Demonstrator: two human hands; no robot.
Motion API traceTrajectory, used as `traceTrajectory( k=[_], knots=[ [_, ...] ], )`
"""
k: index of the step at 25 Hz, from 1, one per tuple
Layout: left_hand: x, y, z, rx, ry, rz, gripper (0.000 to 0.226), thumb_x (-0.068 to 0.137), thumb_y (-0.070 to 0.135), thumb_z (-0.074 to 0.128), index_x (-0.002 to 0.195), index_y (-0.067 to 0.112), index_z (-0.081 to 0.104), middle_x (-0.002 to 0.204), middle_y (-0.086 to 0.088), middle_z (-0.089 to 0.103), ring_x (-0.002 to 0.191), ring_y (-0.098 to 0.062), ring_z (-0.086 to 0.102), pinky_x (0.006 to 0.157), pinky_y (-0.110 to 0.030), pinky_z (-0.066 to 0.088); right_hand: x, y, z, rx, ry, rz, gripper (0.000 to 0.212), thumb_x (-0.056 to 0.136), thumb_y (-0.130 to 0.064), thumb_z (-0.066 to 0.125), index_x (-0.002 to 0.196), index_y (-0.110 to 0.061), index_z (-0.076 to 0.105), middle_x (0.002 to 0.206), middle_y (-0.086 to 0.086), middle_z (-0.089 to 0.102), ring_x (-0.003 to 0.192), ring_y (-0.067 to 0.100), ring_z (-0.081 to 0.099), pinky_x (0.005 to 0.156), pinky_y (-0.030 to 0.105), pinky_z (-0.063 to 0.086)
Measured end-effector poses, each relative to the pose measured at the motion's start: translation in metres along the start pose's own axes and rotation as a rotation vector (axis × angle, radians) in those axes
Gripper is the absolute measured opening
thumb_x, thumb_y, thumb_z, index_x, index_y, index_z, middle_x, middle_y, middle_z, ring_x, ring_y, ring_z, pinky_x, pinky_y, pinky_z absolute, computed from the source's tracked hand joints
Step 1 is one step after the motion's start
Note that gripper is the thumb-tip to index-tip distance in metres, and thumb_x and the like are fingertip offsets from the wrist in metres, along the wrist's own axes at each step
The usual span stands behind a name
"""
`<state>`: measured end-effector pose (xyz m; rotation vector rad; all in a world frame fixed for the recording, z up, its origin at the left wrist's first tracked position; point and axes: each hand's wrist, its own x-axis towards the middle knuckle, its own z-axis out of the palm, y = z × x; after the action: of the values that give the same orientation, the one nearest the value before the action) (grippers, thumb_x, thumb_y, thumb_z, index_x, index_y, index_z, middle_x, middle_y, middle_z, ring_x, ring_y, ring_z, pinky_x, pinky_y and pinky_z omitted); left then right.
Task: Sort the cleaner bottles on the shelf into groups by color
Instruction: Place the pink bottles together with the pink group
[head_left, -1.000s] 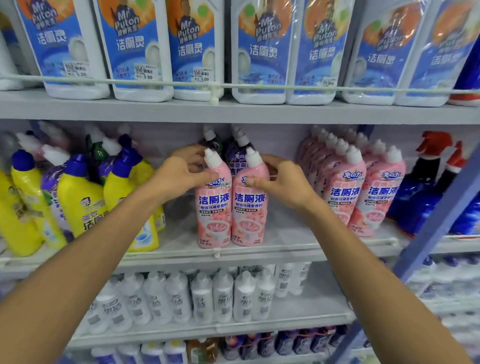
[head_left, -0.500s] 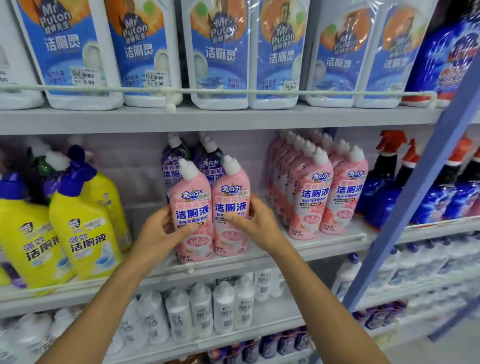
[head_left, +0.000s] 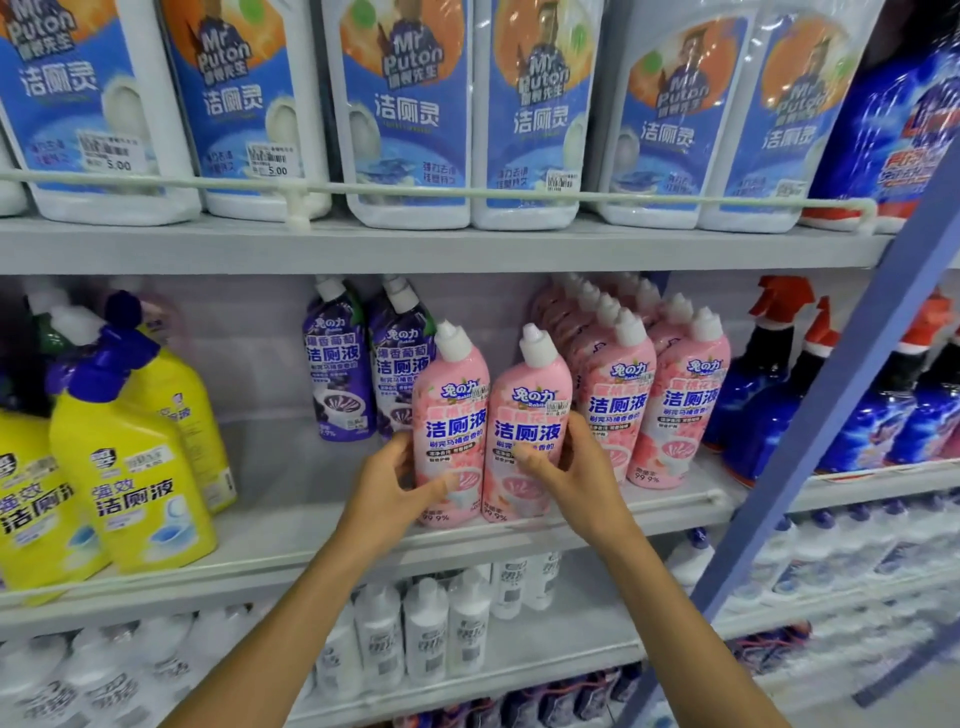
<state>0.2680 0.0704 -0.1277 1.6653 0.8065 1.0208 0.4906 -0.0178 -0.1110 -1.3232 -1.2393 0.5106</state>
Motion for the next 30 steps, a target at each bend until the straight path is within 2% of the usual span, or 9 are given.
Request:
traceTrajectory(
  k=[3, 8, 12, 16, 20, 22, 25, 27, 30],
  knots=[
    [-0.006, -0.007, 0.002, 0.016, 0.009, -0.016, 0.053, 0.079, 0.006, 0.084, 0.126, 0.017, 0.061, 0.115, 0.007, 0.075, 0.106, -0.011, 0.072, 0.089, -0.030, 0.060, -0.019, 0.012, 0.015, -0.068, 0.132, 0.053, 0.054, 0.081, -0.033, 0.083, 0.124, -0.023, 0.050, 0.113, -0.012, 0.069, 0.100, 0.001, 0.069, 0.083, 0.029, 0.060],
    [-0.003, -0.009, -0.014, 0.049, -0.033, -0.006, 0.056, 0.081, 0.010, 0.083, 0.130, 0.018, 0.059, 0.121, 0.004, 0.073, 0.112, -0.015, 0.070, 0.095, -0.039, 0.057, -0.041, 0.008, 0.045, -0.250, 0.295, 0.104, 0.061, 0.076, -0.032, 0.088, 0.117, -0.038, 0.043, 0.107, -0.028, 0.056, 0.094, -0.020, 0.055, 0.071, 0.003, 0.045],
    [-0.007, -0.012, -0.039, 0.036, -0.041, -0.012, 0.058, 0.080, 0.011, 0.081, 0.133, 0.018, 0.059, 0.123, 0.005, 0.073, 0.114, -0.015, 0.069, 0.099, -0.041, 0.056, -0.026, 0.010, 0.052, -0.242, 0.286, 0.144, 0.059, 0.074, -0.020, 0.090, 0.113, -0.032, 0.047, 0.105, -0.021, 0.058, 0.090, -0.017, 0.057, 0.068, 0.002, 0.045],
    [-0.011, -0.017, -0.044, 0.009, -0.014, -0.002, 0.058, 0.079, 0.018, 0.081, 0.133, 0.018, 0.059, 0.125, 0.003, 0.072, 0.116, -0.017, 0.069, 0.099, -0.045, 0.055, 0.000, 0.013, 0.043, -0.271, 0.187, 0.195, 0.058, 0.073, -0.022, 0.091, 0.109, -0.026, 0.046, 0.102, -0.018, 0.060, 0.086, -0.012, 0.059, 0.073, 0.012, 0.052],
    [-0.015, -0.018, -0.042, 0.000, 0.004, 0.011, 0.054, 0.080, 0.018, 0.081, 0.130, 0.020, 0.061, 0.121, 0.005, 0.073, 0.113, -0.016, 0.070, 0.097, -0.045, 0.056, 0.000, 0.016, 0.048, -0.289, 0.212, 0.193, 0.058, 0.075, -0.025, 0.089, 0.111, -0.030, 0.044, 0.101, -0.022, 0.058, 0.085, -0.016, 0.056, 0.066, 0.002, 0.045],
    [-0.014, -0.018, -0.043, -0.006, 0.007, 0.019, 0.052, 0.081, 0.014, 0.081, 0.129, 0.020, 0.062, 0.119, 0.005, 0.074, 0.111, -0.015, 0.070, 0.096, -0.044, 0.057, -0.003, 0.020, 0.050, -0.299, 0.243, 0.178, 0.058, 0.076, -0.024, 0.089, 0.112, -0.029, 0.045, 0.103, -0.022, 0.058, 0.089, -0.012, 0.058, 0.071, 0.006, 0.048],
    [-0.016, -0.019, -0.044, -0.005, 0.002, 0.025, 0.051, 0.082, 0.014, 0.081, 0.128, 0.021, 0.063, 0.119, 0.006, 0.074, 0.111, -0.015, 0.071, 0.095, -0.044, 0.057, -0.004, 0.024, 0.050, -0.324, 0.230, 0.194, 0.059, 0.077, -0.031, 0.088, 0.117, -0.026, 0.046, 0.112, -0.012, 0.063, 0.098, 0.001, 0.064, 0.085, 0.026, 0.056],
    [-0.017, -0.018, -0.044, -0.018, 0.002, 0.022, 0.050, 0.082, 0.014, 0.081, 0.128, 0.022, 0.063, 0.119, 0.007, 0.074, 0.111, -0.015, 0.071, 0.094, -0.043, 0.057, -0.007, 0.024, 0.055, -0.418, 0.258, 0.212, 0.061, 0.076, -0.037, 0.087, 0.117, -0.020, 0.046, 0.115, -0.002, 0.063, 0.104, 0.016, 0.065, 0.087, 0.036, 0.056],
    [-0.018, -0.017, -0.045, -0.013, 0.006, 0.031, 0.050, 0.082, 0.014, 0.081, 0.128, 0.024, 0.063, 0.118, 0.008, 0.074, 0.110, -0.013, 0.071, 0.092, -0.038, 0.058, -0.008, 0.019, 0.071, -0.523, 0.302, 0.241, 0.066, 0.076, -0.036, 0.086, 0.119, -0.011, 0.043, 0.118, 0.008, 0.059, 0.105, 0.029, 0.062, 0.088, 0.042, 0.053]
  ],
)
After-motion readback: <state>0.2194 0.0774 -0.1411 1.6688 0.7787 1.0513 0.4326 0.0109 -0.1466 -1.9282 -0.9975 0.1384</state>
